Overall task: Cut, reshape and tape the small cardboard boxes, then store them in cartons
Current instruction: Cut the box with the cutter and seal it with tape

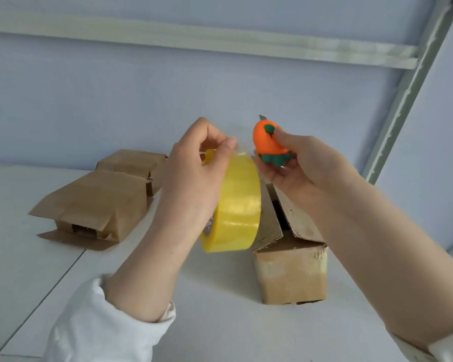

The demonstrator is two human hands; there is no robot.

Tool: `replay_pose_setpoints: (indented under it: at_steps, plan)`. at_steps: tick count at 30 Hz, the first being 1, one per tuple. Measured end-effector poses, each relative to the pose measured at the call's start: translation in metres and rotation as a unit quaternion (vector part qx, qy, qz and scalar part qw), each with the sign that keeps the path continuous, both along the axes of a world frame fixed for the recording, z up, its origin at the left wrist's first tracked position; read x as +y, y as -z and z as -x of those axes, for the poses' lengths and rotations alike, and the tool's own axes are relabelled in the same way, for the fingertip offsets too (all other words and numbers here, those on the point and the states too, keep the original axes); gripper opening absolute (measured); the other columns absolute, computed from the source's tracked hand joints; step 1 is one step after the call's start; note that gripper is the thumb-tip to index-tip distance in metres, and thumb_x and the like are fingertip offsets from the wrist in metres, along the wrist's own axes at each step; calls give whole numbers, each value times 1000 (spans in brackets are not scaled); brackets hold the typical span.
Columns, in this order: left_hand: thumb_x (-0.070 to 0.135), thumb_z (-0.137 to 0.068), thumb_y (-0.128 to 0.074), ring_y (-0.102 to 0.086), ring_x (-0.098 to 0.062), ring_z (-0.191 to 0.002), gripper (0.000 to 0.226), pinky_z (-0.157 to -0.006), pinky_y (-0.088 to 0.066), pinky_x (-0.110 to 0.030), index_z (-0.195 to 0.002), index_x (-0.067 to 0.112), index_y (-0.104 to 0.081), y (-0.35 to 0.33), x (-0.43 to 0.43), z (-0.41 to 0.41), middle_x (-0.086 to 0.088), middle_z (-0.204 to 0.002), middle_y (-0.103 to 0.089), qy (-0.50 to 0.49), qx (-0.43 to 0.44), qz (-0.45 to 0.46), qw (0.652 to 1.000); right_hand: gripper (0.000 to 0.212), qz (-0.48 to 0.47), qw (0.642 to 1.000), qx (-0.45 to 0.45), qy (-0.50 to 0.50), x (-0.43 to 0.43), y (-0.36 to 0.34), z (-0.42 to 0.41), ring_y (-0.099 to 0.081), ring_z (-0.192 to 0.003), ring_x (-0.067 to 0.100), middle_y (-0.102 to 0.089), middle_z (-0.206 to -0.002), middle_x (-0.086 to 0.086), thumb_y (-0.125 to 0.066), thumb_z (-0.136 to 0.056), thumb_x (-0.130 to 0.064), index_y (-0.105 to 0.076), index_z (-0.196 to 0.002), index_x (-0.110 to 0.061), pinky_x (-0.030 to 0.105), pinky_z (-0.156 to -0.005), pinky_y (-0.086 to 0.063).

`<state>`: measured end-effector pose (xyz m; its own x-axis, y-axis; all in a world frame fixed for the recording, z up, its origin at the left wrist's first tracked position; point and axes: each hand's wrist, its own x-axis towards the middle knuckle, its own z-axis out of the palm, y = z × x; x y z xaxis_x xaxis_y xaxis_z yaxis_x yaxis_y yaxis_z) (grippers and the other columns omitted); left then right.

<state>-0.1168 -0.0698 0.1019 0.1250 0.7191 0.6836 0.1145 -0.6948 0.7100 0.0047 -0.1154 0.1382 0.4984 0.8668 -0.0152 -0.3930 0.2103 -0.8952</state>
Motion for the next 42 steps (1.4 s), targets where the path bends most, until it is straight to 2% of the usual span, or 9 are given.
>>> replay_pose_setpoints:
  at_steps: [3,8,13,19,22,25,28,33,42]
  plan:
    - [39,-80,-55,-62,-22,-85,15,-81,-47,-43,-69,29,-53,-3,1,-6,4,-83,-68,23,-57,62,996,12,-40,995,43,80,-16,1,-44,-60,-71,20,-56,-90,11,-61,-90,-11,-55,-82,-4,27,-61,-58]
    - [39,-74,-56,-58,-22,-80,12,-76,-46,-43,-63,36,-56,-5,-1,-18,8,-79,-69,49,-96,124,986,19,178,932,-201,244,-43,75,-120,-55,-66,16,-59,-89,6,-64,-88,-25,-54,-99,-13,26,-62,-49]
    - [33,-82,-58,-60,-17,-85,16,-84,-45,-47,-66,33,-57,-2,-2,-25,8,-80,-68,47,-93,131,986,22,361,837,-388,139,-45,167,-148,-59,-67,17,-66,-91,8,-63,-87,-33,-59,-100,-16,27,-56,-40]
    - [19,-93,-54,-61,-13,-82,21,-85,-44,-38,-73,25,-53,-3,-4,-31,13,-72,-68,69,-112,147,980,44,419,760,-481,125,-35,191,-158,-46,-115,27,-58,-120,6,-55,-86,-52,-58,-119,-22,35,-90,-43]
    - [18,-93,-53,-60,-12,-81,21,-84,-43,-36,-73,24,-52,-6,-9,-33,13,-71,-68,73,-113,142,981,53,269,829,-448,201,-47,153,-133,-27,-130,23,-46,-133,5,-51,-85,-55,-53,-128,-23,29,-96,-33]
    - [18,-93,-53,-61,-12,-81,21,-83,-43,-36,-73,23,-51,-12,-11,-38,11,-73,-69,76,-119,146,979,48,15,906,-409,110,-71,94,-80,-43,-118,3,-51,-118,-25,-48,-72,-75,-56,-107,-44,10,-79,-38]
    - [17,-93,-53,-61,-14,-76,22,-80,-46,-38,-72,22,-50,-27,-8,-45,8,-72,-68,94,-145,168,971,42,-85,850,-519,-32,-76,62,-41,-42,-113,-10,-52,-109,-32,-54,-67,-70,-52,-103,-48,1,-85,-33]
    - [18,-93,-52,-58,-8,-67,20,-67,-43,-27,-74,22,-47,-50,12,-62,11,-68,-66,138,-110,202,963,34,-82,892,-439,-64,-54,41,-38,-63,-80,-6,-70,-81,-18,-59,-67,-50,-62,-89,-25,8,-68,-45]
    - [20,-90,-58,-56,-23,-79,16,-67,-48,-33,-76,20,-51,-21,69,-101,-2,-79,-55,243,16,424,872,56,56,903,-422,59,-33,46,-47,-49,-65,7,-59,-71,1,-45,-55,-68,-65,-79,-21,16,-58,-41]
